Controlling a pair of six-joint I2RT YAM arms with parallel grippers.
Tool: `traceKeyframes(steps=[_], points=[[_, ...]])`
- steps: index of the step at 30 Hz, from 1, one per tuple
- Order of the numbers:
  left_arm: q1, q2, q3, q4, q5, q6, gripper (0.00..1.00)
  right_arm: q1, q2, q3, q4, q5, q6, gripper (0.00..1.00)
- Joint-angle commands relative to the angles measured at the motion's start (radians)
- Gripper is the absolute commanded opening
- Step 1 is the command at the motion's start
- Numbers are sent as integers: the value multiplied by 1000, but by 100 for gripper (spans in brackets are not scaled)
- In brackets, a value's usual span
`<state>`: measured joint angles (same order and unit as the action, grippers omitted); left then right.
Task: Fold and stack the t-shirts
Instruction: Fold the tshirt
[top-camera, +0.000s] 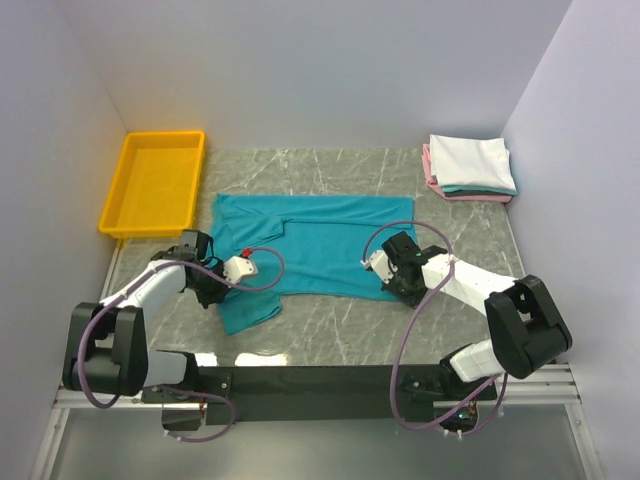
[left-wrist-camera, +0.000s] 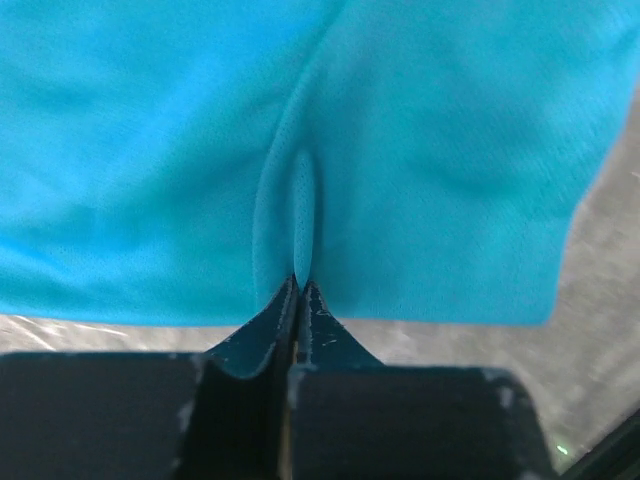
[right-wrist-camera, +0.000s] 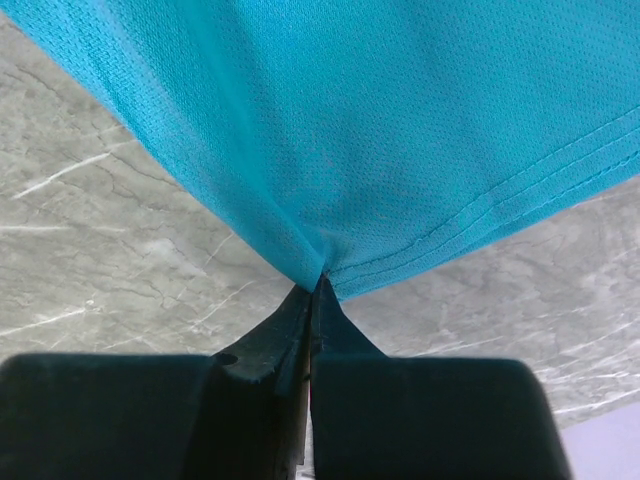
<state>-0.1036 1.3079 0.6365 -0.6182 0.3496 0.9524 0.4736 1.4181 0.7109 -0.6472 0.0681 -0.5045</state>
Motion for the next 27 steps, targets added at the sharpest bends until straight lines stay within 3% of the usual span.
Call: traceKeyframes(steps=[1, 9, 13, 20, 27], points=[[1, -48, -2, -131, 29, 29, 1, 2, -40, -1, 4, 18, -8, 0], [31, -188, 94, -328, 103, 82, 1, -23, -194, 13, -98, 4, -34, 0], [64, -199, 115, -344, 115, 94, 1, -32, -222, 30, -126, 12, -55, 0], [202, -87, 265, -362, 193, 111, 1, -98, -156, 132, -112, 21, -109, 0], [208, 69, 416, -293, 230, 25, 1, -131, 16, 324, -134, 4, -158, 0]])
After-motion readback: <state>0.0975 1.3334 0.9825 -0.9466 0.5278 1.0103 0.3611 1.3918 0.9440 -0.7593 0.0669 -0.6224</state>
